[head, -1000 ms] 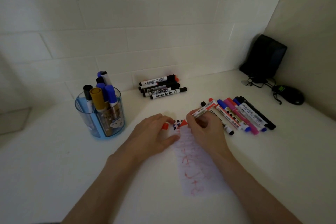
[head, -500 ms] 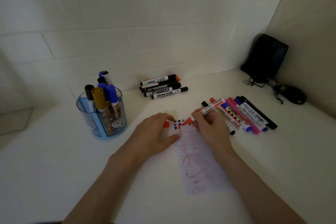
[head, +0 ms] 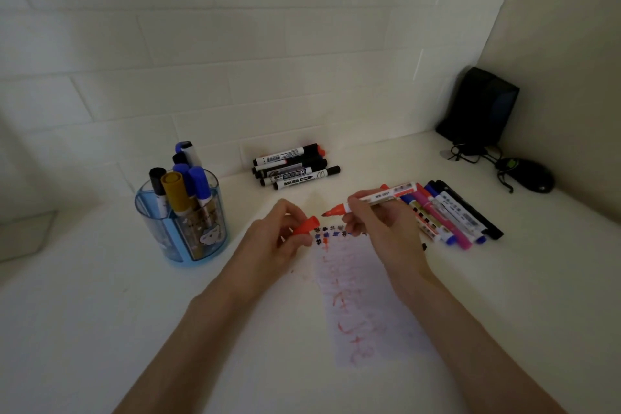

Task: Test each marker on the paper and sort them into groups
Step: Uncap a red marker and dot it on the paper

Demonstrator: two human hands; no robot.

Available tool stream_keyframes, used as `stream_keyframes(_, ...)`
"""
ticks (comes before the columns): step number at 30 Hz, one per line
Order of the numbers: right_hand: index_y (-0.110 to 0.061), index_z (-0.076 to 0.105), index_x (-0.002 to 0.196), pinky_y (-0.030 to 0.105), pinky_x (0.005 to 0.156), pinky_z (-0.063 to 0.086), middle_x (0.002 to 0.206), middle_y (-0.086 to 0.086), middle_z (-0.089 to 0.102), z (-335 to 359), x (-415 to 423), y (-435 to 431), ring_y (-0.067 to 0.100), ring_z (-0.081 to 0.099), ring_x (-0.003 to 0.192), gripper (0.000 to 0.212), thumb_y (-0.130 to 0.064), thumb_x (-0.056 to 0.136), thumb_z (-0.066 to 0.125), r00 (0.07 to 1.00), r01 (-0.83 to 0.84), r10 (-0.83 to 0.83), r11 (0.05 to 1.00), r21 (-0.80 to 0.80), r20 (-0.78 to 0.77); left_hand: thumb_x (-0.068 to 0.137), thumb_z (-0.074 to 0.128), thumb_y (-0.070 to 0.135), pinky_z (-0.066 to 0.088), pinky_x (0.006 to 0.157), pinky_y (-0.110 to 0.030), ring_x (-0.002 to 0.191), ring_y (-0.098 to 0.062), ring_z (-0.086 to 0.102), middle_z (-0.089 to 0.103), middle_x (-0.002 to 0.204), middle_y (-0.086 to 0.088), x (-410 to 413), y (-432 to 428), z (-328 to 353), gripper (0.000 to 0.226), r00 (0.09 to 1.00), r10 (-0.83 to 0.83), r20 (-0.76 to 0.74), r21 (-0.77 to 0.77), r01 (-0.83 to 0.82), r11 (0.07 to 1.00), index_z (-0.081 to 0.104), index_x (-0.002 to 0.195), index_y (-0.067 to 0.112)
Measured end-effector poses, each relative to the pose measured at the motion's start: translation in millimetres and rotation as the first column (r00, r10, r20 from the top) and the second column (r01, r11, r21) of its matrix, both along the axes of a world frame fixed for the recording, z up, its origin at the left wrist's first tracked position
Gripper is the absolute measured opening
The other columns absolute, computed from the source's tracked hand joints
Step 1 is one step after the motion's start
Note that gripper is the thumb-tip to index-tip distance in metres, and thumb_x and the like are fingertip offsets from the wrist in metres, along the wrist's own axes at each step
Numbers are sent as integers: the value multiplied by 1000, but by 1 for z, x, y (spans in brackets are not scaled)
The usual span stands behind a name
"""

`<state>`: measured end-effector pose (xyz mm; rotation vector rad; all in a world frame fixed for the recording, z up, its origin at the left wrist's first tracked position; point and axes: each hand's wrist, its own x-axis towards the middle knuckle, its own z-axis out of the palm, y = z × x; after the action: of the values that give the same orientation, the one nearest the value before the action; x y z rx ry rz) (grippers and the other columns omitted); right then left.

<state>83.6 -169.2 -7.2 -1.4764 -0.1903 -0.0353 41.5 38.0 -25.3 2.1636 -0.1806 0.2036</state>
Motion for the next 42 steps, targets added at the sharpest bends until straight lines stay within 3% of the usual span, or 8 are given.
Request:
stream_keyframes(4, -20, 78, 93, 28, 69, 59, 81, 11, 76, -1, -4, 3, 23, 72, 73, 11, -13, 97, 71, 994, -91, 93, 995, -47, 53, 94, 68, 26, 57, 73, -29, 79, -6, 66, 71, 97, 22, -1, -3, 2, 20, 1000, -1, 7, -9, 1, 1000, 51, 99, 35)
stream_keyframes(12, -24, 80, 103, 21, 73, 59, 88, 0, 81, -1, -5, 3, 17, 78, 79, 11, -23, 93, 78, 981, -134, 157, 974, -181, 118, 99, 60, 29, 47, 67, -13, 78, -9, 65, 69, 88, 18, -1, -4, 5, 12, 991, -15, 133, -39, 20, 999, 64, 108, 35)
stream_keyframes(18, -28, 82, 100, 26, 78, 62, 90, 3, 81, -5, -10, 8, 21, 79, 82, 10, -21, 93, 77, 973, -163, 176, 982, -96, 148, 100, 59, 16, 42, 64, -14, 67, -11, 60, 64, 74, 9, 1, -6, 0, 17, 983, -44, 179, -60, 56, 997, 72, 102, 25)
stream_keyframes(25, -32, 82, 98, 34, 84, 64, 93, 0, 81, -8, -11, 12, 20, 78, 88, 12, -22, 92, 79, 973, -148, 163, 984, -100, 165, 101, 58, 21, 46, 65, -20, 70, -14, 61, 64, 76, 10, 0, -7, -2, 15, 981, -40, 188, -63, 53, 997, 71, 102, 29)
stream_keyframes(28, -33, 81, 97, 31, 78, 63, 87, 1, 79, -3, -10, 15, 16, 75, 79, 8, -27, 94, 76, 970, -154, 175, 980, -127, 168, 102, 55, 27, 48, 69, -18, 74, -14, 63, 66, 81, 9, -3, -7, 3, 15, 983, -61, 172, -78, 75, 994, 69, 107, 28)
stream_keyframes(35, -19, 79, 111, 25, 67, 57, 86, 5, 76, 4, -12, 18, 15, 65, 66, 38, -42, 81, 80, 981, -196, 196, 979, 53, -2, 90, 70, 24, 57, 74, -47, 81, -19, 69, 72, 90, 3, -21, 0, 41, 16, 961, 145, 237, -248, -84, 965, 68, 105, 21)
stream_keyframes(38, -21, 78, 116, 29, 70, 58, 86, 4, 72, 1, -12, 20, 17, 63, 67, 35, -37, 84, 80, 980, -197, 200, 977, 77, -22, 87, 66, 38, 57, 75, -42, 85, -20, 68, 72, 93, 7, -38, 8, 71, 18, 914, 218, 342, -262, -130, 956, 68, 100, 25)
stream_keyframes(42, -27, 75, 117, 27, 63, 54, 84, 5, 73, -7, -16, 28, 17, 64, 63, 31, -28, 87, 83, 971, -241, 241, 971, -14, 7, 94, 66, 21, 58, 80, -38, 94, -18, 72, 73, 99, 2, -56, 29, 109, 15, 820, 283, 498, -198, -210, 957, 69, 107, 16)
